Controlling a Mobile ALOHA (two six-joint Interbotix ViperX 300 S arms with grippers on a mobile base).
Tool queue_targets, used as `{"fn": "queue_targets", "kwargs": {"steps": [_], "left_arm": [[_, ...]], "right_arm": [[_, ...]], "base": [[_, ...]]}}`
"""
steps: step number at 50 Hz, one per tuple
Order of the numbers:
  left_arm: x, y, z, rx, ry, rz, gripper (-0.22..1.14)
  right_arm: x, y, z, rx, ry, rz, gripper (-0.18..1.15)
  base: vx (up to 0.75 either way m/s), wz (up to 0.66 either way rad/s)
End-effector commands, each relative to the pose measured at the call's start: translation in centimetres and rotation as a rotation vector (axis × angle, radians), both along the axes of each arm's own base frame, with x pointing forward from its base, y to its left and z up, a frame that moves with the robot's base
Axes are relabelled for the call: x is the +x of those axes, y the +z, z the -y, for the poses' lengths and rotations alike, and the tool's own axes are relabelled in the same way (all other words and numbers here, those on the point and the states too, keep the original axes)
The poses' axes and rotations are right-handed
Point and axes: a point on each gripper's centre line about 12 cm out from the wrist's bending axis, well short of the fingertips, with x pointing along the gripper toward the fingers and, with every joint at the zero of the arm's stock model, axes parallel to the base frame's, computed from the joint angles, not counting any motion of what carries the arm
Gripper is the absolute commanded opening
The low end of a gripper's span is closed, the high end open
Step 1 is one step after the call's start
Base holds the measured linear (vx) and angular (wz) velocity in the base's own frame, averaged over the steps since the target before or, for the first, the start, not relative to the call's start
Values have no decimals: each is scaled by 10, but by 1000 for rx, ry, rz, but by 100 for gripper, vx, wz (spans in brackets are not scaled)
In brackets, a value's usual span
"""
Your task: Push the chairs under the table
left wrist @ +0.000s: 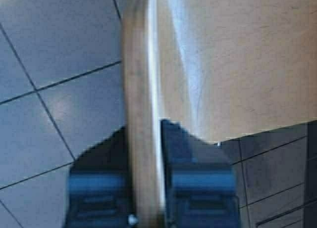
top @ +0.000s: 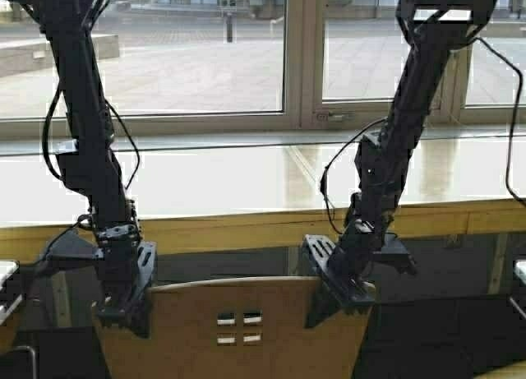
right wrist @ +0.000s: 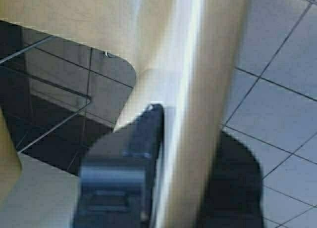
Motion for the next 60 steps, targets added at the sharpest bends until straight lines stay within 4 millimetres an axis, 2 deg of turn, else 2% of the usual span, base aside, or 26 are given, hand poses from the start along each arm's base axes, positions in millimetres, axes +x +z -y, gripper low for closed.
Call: {"fn": "queue_targets", "kwargs": {"steps": [1, 10, 18, 39, 60], "left_arm": [[10, 14, 11, 0, -58, 49, 8], [9, 10, 10, 3, -56, 45, 8], [1, 6, 6, 12, -59, 24, 8], [5, 3, 5, 28, -78, 56, 8], [27, 7, 12, 25, -100, 125, 8]], "right_arm": [[0, -15, -8, -18, 126, 35, 4], [7, -11, -12, -6, 127, 54, 4], [5, -2, -15, 11, 143, 48, 4], [6, 2, -14, -13, 194, 71, 4], [-3, -10, -5, -53, 168, 52, 4]], "base": [[19, -2], [22, 0], [23, -1], [19, 2], [18, 7]]}}
